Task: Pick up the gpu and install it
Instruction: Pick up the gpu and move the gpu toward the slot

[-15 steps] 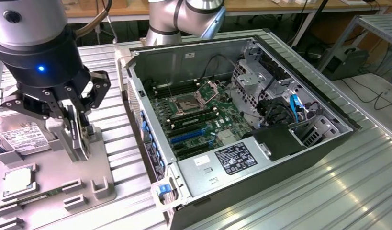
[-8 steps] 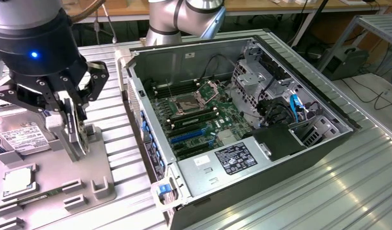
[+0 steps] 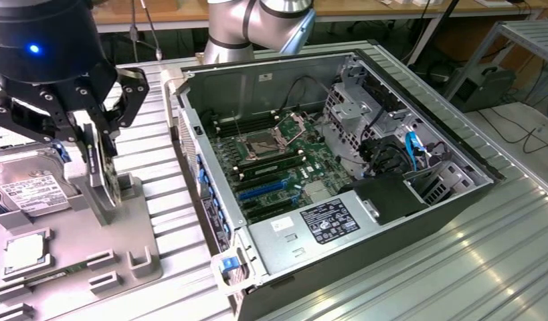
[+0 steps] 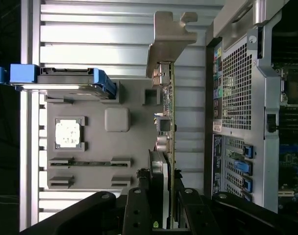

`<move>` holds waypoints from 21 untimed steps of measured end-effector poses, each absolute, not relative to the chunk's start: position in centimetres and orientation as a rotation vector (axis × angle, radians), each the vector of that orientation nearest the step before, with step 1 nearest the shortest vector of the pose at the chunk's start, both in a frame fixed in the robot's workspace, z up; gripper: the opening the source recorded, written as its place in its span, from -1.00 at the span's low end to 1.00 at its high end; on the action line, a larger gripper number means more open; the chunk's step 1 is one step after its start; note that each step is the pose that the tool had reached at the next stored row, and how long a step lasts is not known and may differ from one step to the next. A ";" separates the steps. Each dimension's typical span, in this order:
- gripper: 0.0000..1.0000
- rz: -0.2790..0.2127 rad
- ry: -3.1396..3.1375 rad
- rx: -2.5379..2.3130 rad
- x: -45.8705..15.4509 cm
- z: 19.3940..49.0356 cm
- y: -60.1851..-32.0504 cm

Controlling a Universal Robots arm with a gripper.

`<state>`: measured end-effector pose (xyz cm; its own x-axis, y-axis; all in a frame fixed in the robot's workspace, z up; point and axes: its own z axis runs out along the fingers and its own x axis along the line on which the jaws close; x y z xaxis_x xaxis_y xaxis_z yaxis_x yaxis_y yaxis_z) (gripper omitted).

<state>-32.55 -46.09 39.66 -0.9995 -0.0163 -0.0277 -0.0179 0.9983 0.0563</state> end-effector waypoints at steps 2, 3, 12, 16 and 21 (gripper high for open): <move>-0.44 0.088 3.113 -0.027 -32.6 40.2 -46.1; -0.44 0.088 3.113 -0.027 -32.6 40.4 -46.1; -0.44 0.088 3.113 -0.027 -32.6 42.1 -46.1; -0.44 0.088 3.113 -0.027 -32.6 42.7 -46.1; -0.44 0.088 3.113 -0.027 -32.6 43.1 -46.1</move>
